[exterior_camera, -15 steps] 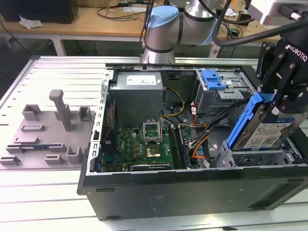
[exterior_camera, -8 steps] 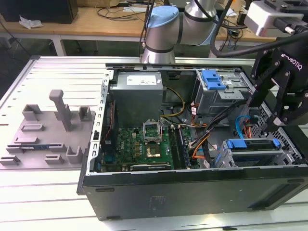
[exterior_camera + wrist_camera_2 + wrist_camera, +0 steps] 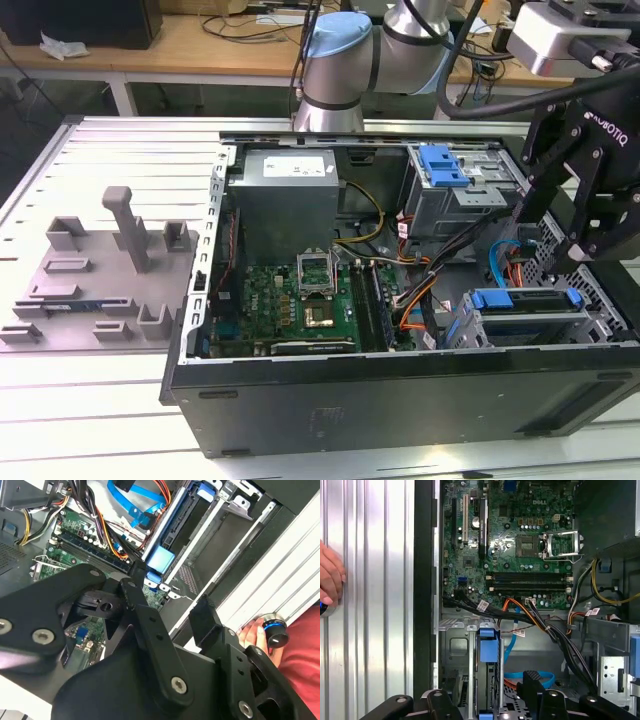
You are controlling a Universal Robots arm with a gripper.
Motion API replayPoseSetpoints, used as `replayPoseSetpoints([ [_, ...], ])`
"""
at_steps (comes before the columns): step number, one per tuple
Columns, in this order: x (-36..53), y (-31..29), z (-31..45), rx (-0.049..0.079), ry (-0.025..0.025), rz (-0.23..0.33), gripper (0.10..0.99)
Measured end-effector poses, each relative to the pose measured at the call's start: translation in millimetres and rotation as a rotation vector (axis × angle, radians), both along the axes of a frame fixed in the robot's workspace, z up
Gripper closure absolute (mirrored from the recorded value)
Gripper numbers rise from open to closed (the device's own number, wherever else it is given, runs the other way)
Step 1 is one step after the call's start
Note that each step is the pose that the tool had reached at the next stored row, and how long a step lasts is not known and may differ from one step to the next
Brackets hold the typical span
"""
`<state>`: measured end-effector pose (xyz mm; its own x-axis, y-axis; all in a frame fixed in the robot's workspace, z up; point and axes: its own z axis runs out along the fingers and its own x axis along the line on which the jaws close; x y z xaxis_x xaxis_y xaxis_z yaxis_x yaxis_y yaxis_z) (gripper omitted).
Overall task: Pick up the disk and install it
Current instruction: 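Insert the first disk wire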
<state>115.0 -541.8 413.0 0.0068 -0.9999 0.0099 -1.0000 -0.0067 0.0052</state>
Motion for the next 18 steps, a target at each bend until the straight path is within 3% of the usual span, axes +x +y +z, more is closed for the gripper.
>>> replayPoseSetpoints([
  [10,0.0,0.2,0.0,0.0,0.0,0.0,0.463],
  [11,-0.1,1.8,-0.1,-0.001,0.0001,0.0,0.463],
  [13,0.0,10.9,0.0,-0.008,0.0001,0.0,0.463],
  [15,0.0,30.5,0.0,-0.022,0.0,0.0,0.463],
  [16,0.0,37.0,-0.2,-0.041,0.0,0.0,0.463],
  [17,0.0,39.0,-0.4,-0.075,-0.0011,-0.003,0.463],
  [18,-0.1,39.0,-0.7,-0.083,-0.0057,-0.014,0.463],
])
